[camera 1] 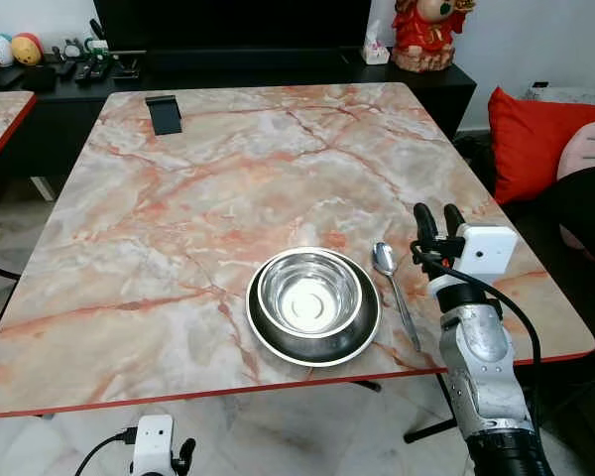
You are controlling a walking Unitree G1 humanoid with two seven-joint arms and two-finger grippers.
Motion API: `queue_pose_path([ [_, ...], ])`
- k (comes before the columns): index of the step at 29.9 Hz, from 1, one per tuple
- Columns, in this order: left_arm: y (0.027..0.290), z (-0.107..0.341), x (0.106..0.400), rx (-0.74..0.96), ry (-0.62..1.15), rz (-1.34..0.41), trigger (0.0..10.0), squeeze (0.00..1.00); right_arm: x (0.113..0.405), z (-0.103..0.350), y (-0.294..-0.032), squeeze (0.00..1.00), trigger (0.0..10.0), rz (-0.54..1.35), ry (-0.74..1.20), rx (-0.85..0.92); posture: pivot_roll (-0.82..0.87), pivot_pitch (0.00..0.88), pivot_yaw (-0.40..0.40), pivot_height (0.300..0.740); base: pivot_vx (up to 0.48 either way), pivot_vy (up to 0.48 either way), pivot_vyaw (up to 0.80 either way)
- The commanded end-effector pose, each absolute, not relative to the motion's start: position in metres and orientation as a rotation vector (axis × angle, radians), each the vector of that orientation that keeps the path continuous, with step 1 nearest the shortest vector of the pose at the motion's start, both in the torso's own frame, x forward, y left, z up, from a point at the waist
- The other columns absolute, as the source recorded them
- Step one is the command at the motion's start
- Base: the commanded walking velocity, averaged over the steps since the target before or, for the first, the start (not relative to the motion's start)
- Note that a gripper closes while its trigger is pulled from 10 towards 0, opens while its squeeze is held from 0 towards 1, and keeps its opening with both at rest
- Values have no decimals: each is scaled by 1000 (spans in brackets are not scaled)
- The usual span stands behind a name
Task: Setting the table
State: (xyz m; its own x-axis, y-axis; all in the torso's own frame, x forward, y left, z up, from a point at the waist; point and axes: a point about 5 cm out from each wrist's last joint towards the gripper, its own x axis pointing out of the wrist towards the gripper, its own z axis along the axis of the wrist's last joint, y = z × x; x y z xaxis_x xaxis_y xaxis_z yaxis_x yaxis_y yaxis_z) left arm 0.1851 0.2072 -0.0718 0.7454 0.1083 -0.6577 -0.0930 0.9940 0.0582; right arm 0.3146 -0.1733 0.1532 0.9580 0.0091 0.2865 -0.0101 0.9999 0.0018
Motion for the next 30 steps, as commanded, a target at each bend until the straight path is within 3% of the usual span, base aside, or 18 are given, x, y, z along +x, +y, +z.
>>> queue_pose_path([
  [1,208,-77,176,24,767,103,10000,0,311,154,-177,0,10000,-8,-305,-4,-115,0,20,719,0,0,0],
  [17,217,-76,177,40,782,121,10000,0,315,156,-177,0,10000,-29,-320,5,-127,0,43,719,0,0,0],
  [25,235,-78,165,-90,790,308,10000,0,318,158,-171,0,10000,-6,-333,10,-115,0,31,719,0,0,0],
  [30,240,-78,162,-95,797,327,10000,0,317,158,-172,0,10000,-8,-330,9,-117,0,31,719,0,0,0],
])
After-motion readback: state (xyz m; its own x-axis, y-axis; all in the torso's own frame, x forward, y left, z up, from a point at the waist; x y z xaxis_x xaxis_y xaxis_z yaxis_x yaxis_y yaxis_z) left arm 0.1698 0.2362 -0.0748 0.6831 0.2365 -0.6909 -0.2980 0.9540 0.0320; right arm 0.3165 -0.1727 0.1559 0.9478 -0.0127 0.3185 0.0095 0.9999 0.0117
